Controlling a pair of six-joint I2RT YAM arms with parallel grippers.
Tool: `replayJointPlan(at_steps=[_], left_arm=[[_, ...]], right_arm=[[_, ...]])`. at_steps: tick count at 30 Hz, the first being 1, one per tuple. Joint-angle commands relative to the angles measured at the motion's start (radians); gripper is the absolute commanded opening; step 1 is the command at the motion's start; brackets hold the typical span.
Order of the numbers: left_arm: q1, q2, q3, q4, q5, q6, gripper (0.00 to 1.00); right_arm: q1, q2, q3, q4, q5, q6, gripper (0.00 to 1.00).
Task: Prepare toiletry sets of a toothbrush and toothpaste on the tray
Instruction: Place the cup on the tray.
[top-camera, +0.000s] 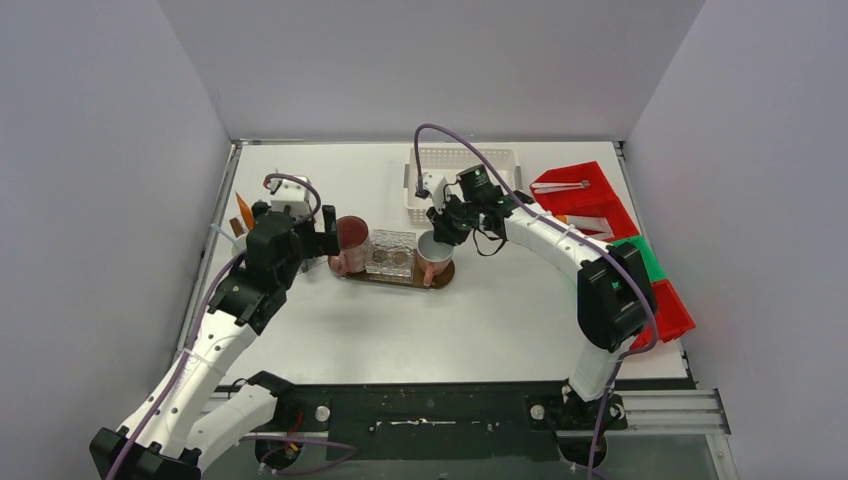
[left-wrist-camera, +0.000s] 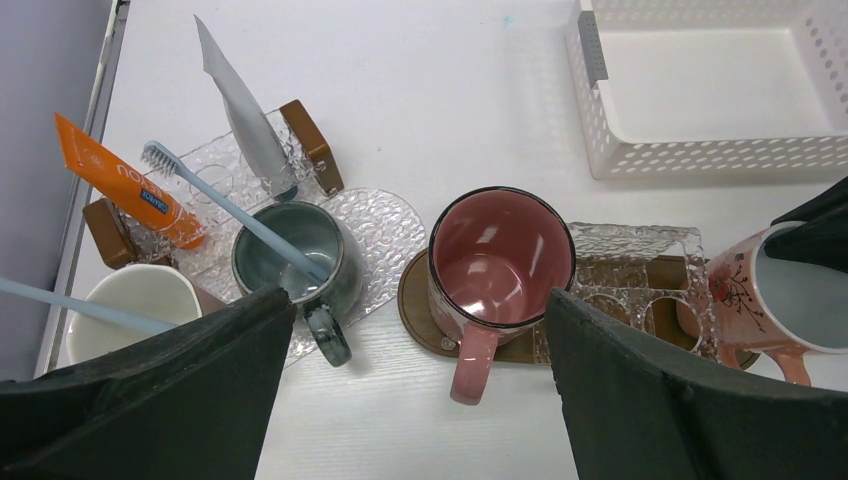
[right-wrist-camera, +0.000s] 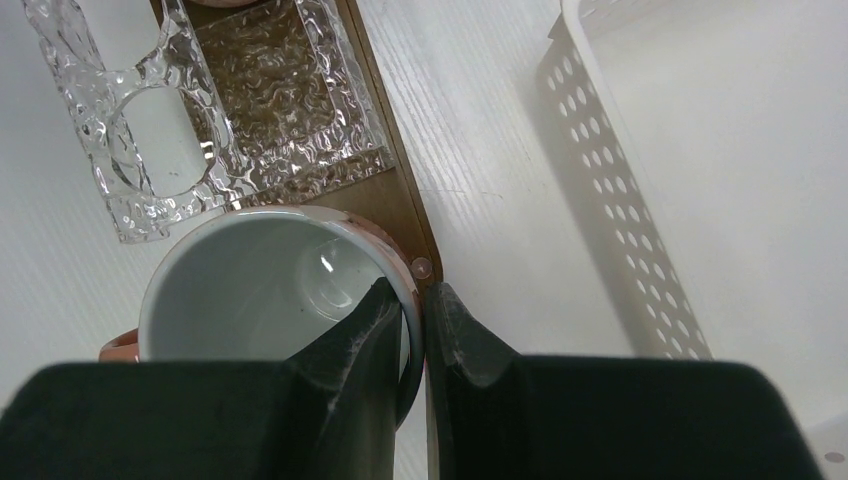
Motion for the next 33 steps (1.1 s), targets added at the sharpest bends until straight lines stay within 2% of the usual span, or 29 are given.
replayJointPlan(at_steps=[1, 11, 20, 23, 33], left_arm=[[0.005, -0.009, 0.002, 0.056, -0.011, -0.009, 0.94], [0.005, -0.007, 0.001, 0.057, -0.009, -0.009, 0.94], [0.005, -0.012, 0.0, 0.058, -0.008, -0.007, 0.94], [0.006, -0.011, 0.0, 0.059, -0.007, -0.006, 0.94], [0.007, -0.013, -0.001, 0.059, -0.005, -0.006, 0.94]], right_arm=[[0.007, -0.004, 0.072, 0.051, -0.054, 0.008, 0.0], [0.019, 0.032, 0.114, -0.015, -0.036, 0.006, 0.0], [0.033, 0.038, 0.124, -0.04, -0.01, 0.005, 0.05], [0.033, 0.039, 0.129, -0.047, 0.0, 0.008, 0.09], [0.038, 0.016, 0.143, -0.05, 0.03, 0.033, 0.31]])
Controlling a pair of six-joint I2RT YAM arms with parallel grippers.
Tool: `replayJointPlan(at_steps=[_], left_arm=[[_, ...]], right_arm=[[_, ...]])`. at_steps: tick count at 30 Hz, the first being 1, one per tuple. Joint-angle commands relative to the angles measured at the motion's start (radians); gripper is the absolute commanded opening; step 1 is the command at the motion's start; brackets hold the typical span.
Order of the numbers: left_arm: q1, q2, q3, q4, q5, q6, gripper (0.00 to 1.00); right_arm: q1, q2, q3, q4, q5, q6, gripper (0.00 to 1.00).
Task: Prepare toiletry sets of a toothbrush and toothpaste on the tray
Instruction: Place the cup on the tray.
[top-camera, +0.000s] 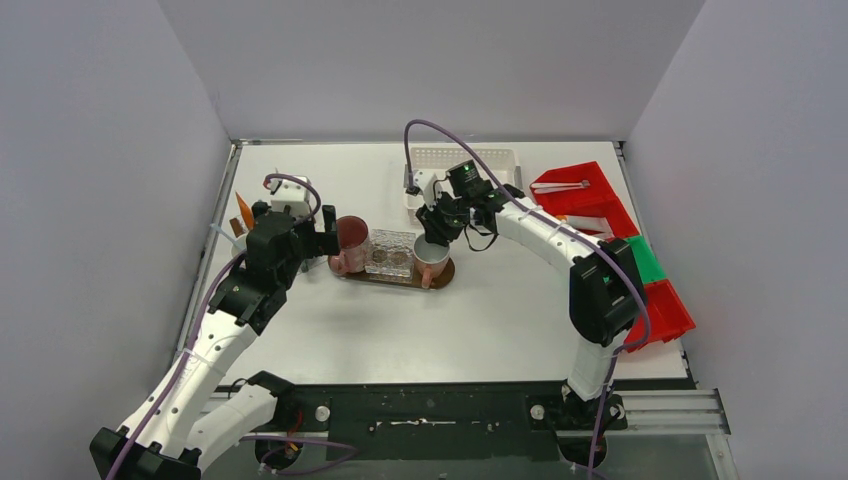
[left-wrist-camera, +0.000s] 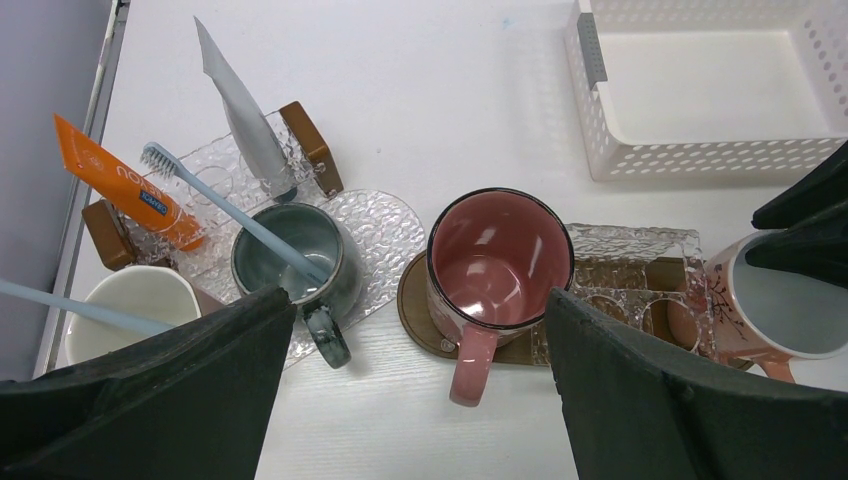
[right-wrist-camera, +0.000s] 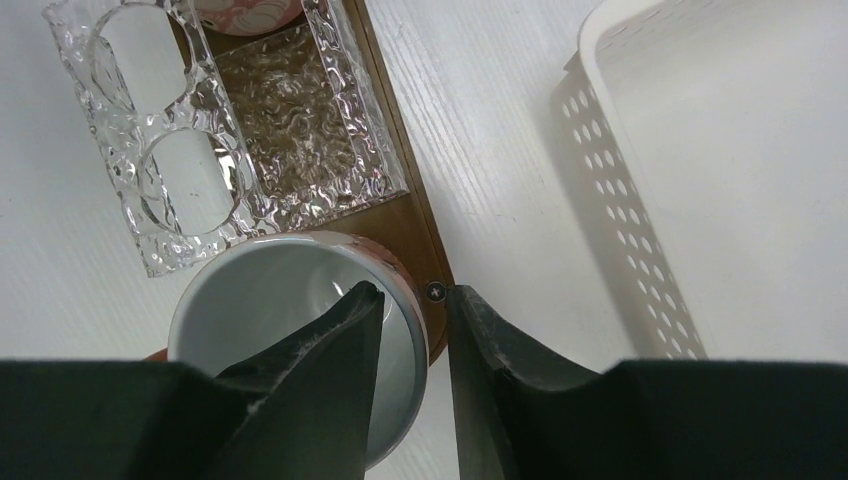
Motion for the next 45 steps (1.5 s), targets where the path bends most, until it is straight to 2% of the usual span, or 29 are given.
replayJointPlan(at_steps=[1, 9, 14, 18, 27, 31, 37, 41, 45], left_arm=[[0.007, -0.013, 0.002, 0.052, -0.005, -0.006, 0.94], [0.007, -0.019, 0.0, 0.051, 0.002, -0.006, 0.94], [0.005, -0.022, -0.002, 0.053, 0.01, -0.007, 0.94], [0.005, -0.028, -0.004, 0.055, 0.01, -0.007, 0.94], [0.003, -0.048, -0.014, 0.063, 0.01, -0.007, 0.94], [0.002, -0.052, -0.015, 0.066, 0.006, -0.008, 0.94], [0.0, -0.048, -0.018, 0.068, 0.004, -0.006, 0.94], [-0.004, -0.043, -0.018, 0.067, 0.003, -0.004, 0.94], [-0.005, -0.048, -0.019, 0.067, -0.003, -0.003, 0.94]], right_arm=[[0.005, -0.047, 0.048, 0.026, 0.024, 0.022, 0.33], [0.0, -0.146, 0.036, 0.041, 0.086, 0.061, 0.51], [-0.012, -0.242, -0.014, 0.077, 0.192, 0.105, 0.63], [-0.028, -0.322, -0.066, 0.096, 0.301, 0.158, 0.78], [-0.175, -0.43, -0.126, 0.004, 0.469, 0.395, 0.93], [-0.201, -0.445, -0.12, -0.053, 0.659, 0.587, 1.0], [-0.215, -0.492, -0.201, -0.046, 0.769, 0.696, 1.0], [-0.293, -0.494, -0.216, -0.047, 0.666, 0.693, 1.0], [-0.365, -0.495, -0.249, -0.021, 0.636, 0.754, 1.0]])
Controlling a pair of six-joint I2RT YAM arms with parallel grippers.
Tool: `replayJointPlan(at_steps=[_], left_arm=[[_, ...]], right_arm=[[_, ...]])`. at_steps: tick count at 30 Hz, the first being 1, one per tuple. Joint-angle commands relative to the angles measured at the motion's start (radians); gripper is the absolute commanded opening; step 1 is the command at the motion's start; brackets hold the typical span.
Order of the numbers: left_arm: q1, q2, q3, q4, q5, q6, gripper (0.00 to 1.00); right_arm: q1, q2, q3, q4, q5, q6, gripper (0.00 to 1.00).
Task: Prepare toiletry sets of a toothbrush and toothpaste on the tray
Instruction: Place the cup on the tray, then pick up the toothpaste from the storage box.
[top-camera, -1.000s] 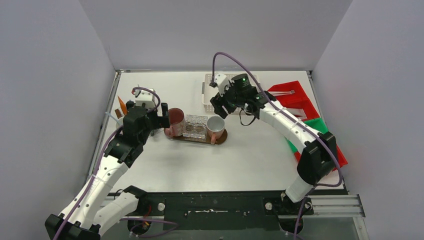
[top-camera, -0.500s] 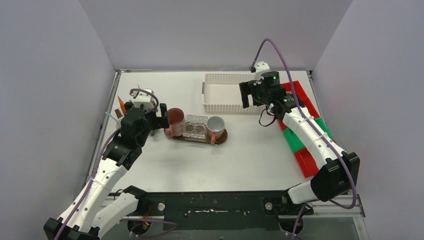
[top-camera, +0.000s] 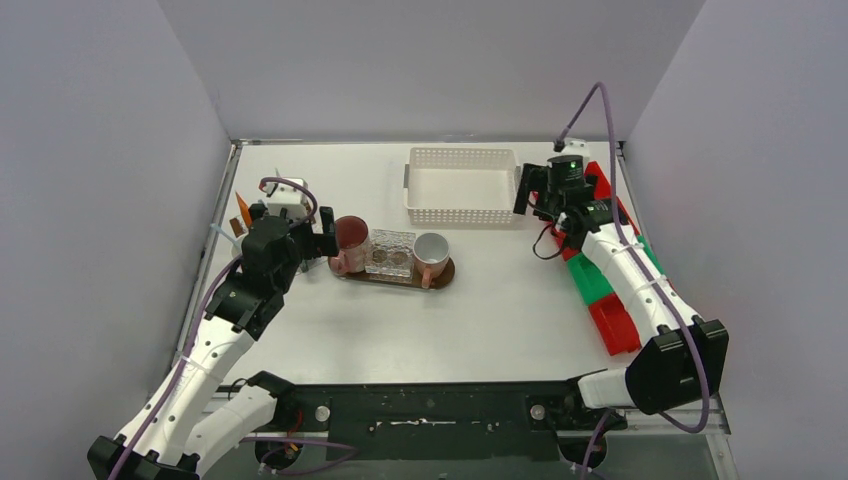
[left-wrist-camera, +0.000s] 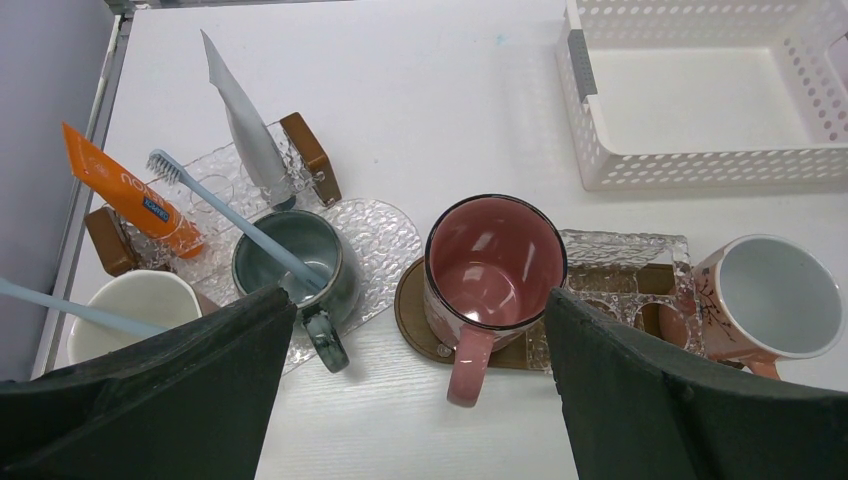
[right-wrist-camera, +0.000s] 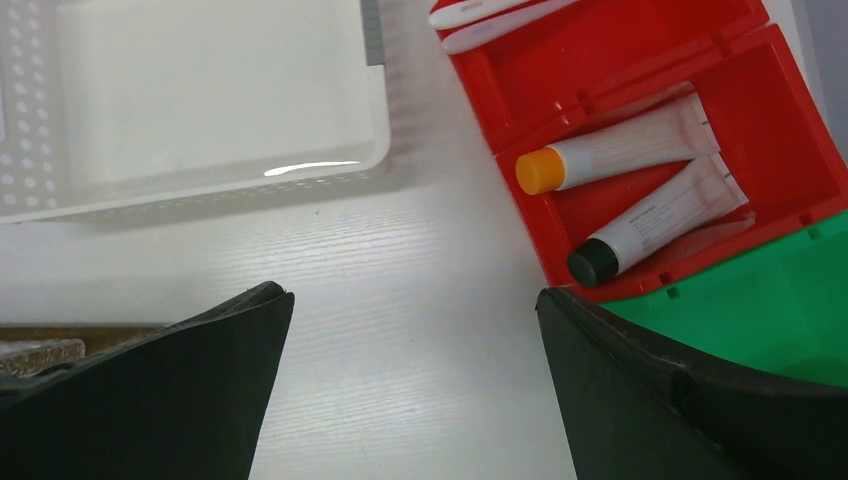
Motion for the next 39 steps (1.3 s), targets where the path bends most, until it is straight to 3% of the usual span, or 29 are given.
replayJointPlan(at_steps=[1, 5, 11, 18, 29, 39], left_arm=[[-0.005, -0.012, -0.003, 0.052, -0.009, -0.002, 0.94], [-0.005, -0.013, -0.005, 0.051, -0.006, -0.001, 0.94], [-0.009, -0.017, -0.004, 0.052, 0.001, -0.001, 0.94], [-0.014, -0.015, -0.005, 0.052, -0.001, 0.002, 0.94], [-0.014, -0.009, -0.006, 0.054, 0.004, 0.002, 0.94], [-0.012, -0.002, -0.007, 0.055, 0.005, 0.003, 0.94]], right_arm=[[-0.078, -0.025, -0.027, 0.035, -0.035, 0.096, 1.0], [-0.177, 0.018, -0.04, 0.061, -0.101, 0.194, 1.0], [-0.274, 0.109, -0.033, 0.109, -0.119, 0.29, 0.9], [-0.353, 0.231, -0.006, 0.138, -0.159, 0.368, 0.66], [-0.404, 0.348, 0.013, 0.2, -0.242, 0.377, 0.55], [-0.409, 0.432, 0.028, 0.212, -0.284, 0.379, 0.54]])
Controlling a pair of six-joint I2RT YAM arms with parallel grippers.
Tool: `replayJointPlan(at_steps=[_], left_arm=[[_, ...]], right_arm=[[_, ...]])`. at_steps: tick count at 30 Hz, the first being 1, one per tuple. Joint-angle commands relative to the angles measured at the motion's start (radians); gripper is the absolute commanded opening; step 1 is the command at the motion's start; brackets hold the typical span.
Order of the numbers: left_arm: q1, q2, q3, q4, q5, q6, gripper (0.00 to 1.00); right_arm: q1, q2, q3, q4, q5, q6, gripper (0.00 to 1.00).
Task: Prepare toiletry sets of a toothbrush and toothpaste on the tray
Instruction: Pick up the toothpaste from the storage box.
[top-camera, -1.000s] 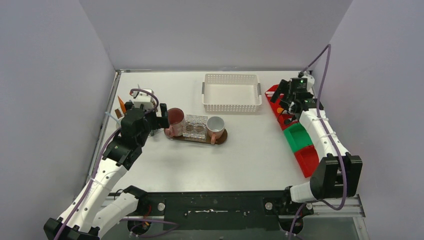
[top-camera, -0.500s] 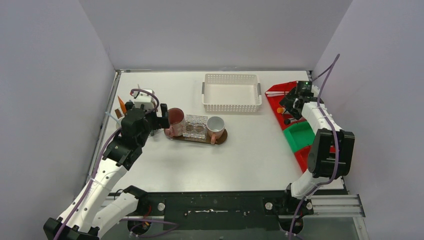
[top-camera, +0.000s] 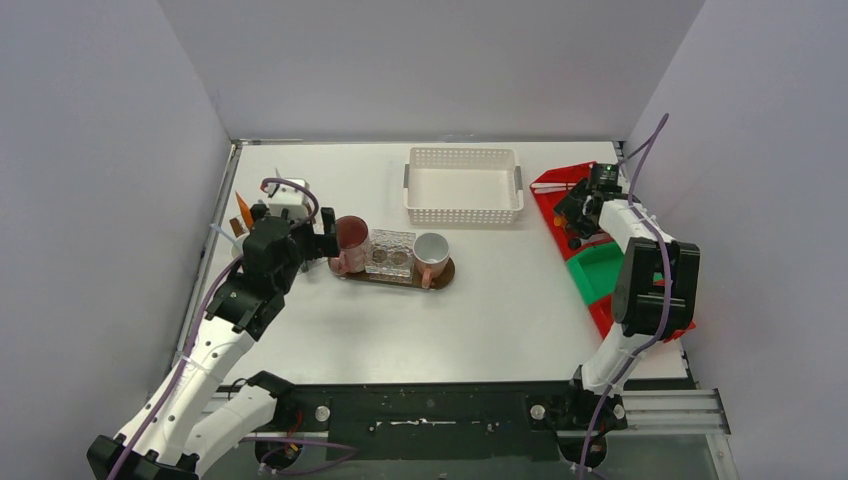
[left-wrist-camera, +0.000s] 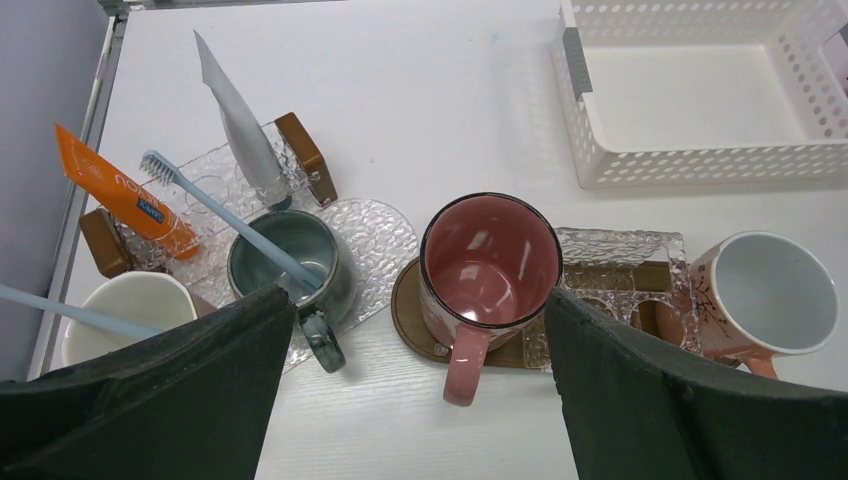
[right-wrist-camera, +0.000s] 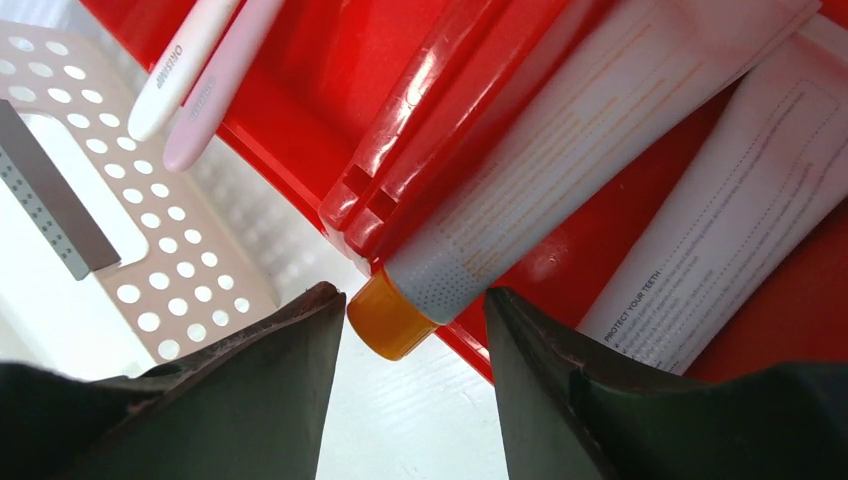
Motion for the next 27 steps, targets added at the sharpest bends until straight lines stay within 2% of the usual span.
replayJointPlan(at_steps=[1, 6, 15, 27], left_arm=[[-0.003, -0.002, -0.006, 0.055, 0.005, 0.003, 0.94], [-0.003, 0.001, -0.008, 0.056, 0.006, 0.004, 0.94], [-0.003, 0.002, -0.009, 0.058, 0.007, 0.005, 0.94], [-0.002, 0.0, -0.013, 0.061, 0.007, 0.004, 0.94]], right_arm=[[-0.007, 0.023, 0.035, 0.034, -0.013, 0.021, 0.54], [-0.02, 0.047, 0.022, 0.037, -0.007, 0.035, 0.52], [-0.04, 0.042, 0.022, 0.012, -0.034, 0.044, 0.27], [-0.045, -0.127, 0.013, -0.032, -0.049, 0.072, 0.01]])
